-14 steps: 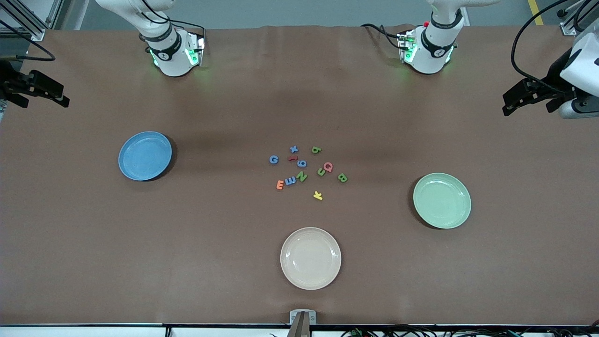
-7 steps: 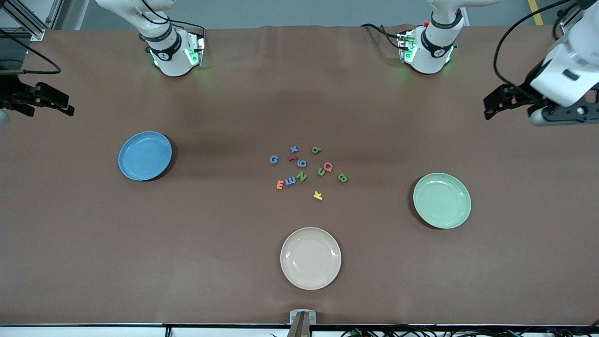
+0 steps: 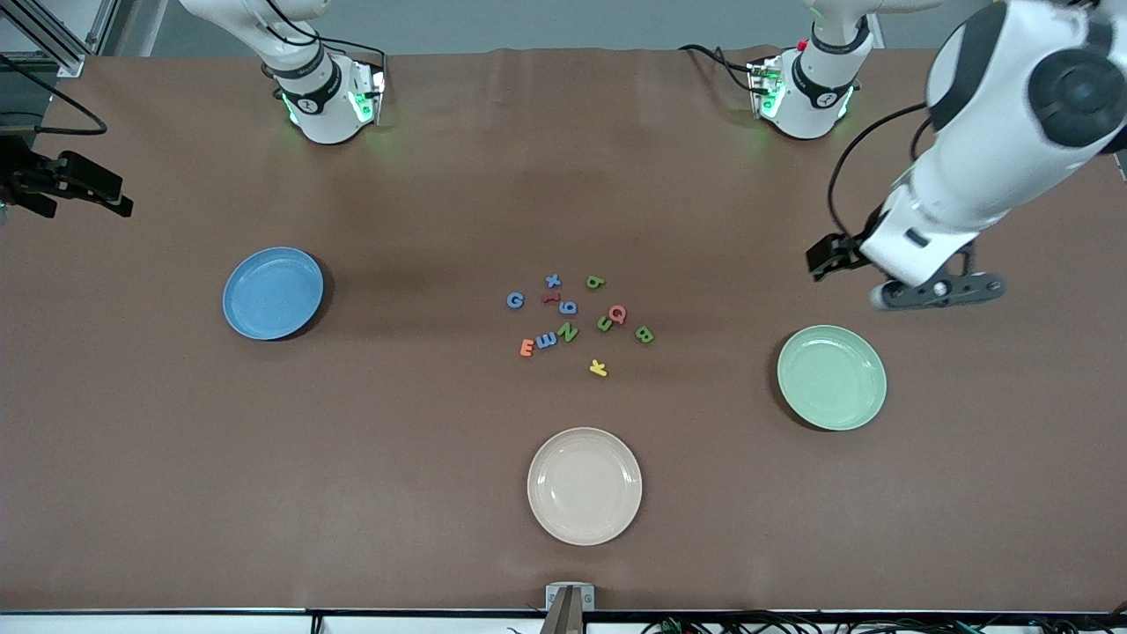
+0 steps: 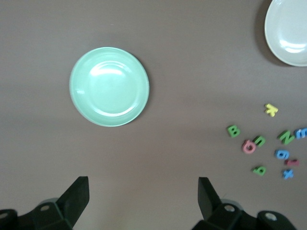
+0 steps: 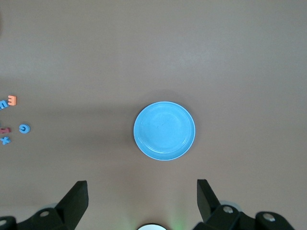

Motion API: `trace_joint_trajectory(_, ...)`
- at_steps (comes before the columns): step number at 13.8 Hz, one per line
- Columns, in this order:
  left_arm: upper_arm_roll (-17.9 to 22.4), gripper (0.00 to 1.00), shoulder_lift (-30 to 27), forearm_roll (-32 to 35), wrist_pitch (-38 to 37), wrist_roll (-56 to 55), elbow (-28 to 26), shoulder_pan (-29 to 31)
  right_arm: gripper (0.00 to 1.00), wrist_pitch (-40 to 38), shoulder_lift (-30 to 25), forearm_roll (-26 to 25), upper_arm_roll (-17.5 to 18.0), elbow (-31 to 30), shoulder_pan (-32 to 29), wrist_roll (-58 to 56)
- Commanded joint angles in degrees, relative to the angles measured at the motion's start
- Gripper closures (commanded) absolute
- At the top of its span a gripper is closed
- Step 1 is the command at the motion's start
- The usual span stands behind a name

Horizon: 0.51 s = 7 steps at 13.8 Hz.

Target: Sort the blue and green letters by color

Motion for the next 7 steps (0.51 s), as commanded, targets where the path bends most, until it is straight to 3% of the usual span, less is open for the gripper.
trace_joint_trajectory(1, -0.7, 0.00, 2.8, 1.0, 5.9, -9.1, -2.2, -3.5, 0.00, -0.5, 0.0, -0.1, 0.5, 0.9, -0.7, -0.5)
trace_joint_trajectory(5, -0.7, 0.00, 11.8, 8.2, 13.9, -23.7, -2.2, -8.7, 0.00, 1.6, 2.6, -0.2, 0.6, 1.1, -0.9, -0.2)
trace_joint_trajectory(7, -0.7, 0.00, 16.2, 8.4, 19.9, -29.5, -2.2, -9.5, 0.00, 3.5, 6.7, 0.3, 0.6, 1.2, -0.9, -0.1)
